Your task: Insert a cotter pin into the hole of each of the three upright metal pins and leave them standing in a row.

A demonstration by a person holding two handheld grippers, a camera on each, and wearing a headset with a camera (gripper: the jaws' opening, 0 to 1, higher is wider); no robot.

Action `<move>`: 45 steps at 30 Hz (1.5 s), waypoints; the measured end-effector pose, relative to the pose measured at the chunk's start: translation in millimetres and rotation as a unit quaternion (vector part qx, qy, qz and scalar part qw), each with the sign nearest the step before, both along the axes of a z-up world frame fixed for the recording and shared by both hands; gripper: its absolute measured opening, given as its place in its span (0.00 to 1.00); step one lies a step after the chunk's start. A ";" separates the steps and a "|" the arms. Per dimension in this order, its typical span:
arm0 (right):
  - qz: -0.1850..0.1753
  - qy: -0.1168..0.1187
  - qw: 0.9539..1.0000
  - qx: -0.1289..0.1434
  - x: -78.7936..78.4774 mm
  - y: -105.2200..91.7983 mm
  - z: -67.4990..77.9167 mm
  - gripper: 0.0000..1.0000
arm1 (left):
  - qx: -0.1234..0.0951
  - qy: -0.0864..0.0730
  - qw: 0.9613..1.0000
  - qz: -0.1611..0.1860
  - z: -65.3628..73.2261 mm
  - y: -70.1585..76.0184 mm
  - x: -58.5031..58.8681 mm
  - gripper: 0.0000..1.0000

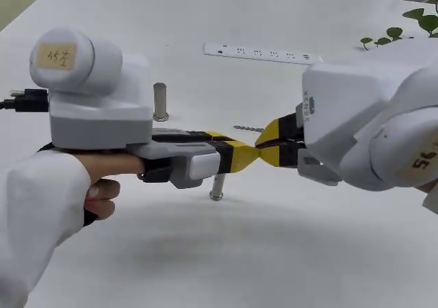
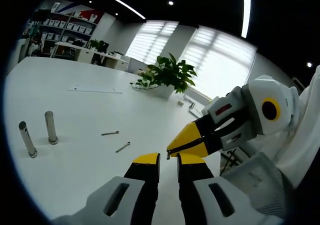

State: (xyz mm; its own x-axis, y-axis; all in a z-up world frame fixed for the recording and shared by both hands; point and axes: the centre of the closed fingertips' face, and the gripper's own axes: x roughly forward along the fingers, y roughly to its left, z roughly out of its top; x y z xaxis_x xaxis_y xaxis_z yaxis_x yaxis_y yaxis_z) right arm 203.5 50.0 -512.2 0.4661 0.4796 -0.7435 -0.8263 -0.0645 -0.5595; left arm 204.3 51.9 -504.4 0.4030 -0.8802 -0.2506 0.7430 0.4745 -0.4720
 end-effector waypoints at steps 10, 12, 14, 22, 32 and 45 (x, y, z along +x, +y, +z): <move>-0.001 -0.005 1.000 0.001 0.6 0.5 -0.2 0.00 | -0.002 0.000 1.000 0.002 0.6 -0.3 0.5 0.08; -0.001 -0.006 1.000 0.001 0.5 0.7 0.5 0.00 | -0.005 0.002 1.000 0.002 1.5 -0.5 0.7 0.08; -0.001 -0.007 1.000 0.001 0.7 0.4 0.4 0.00 | -0.010 0.003 1.000 0.000 2.9 -1.2 0.2 0.06; 0.001 -0.009 1.000 0.000 0.8 0.0 1.3 0.00 | -0.013 0.004 1.000 0.000 3.7 -1.9 -0.3 0.05; 0.004 -0.011 1.000 0.000 0.2 0.8 2.9 0.00 | -0.020 0.013 1.000 0.005 4.5 -0.7 0.1 0.04; 0.010 -0.013 1.000 0.008 -3.8 5.5 5.7 0.00 | -0.023 0.016 1.000 0.010 5.8 2.8 0.5 0.00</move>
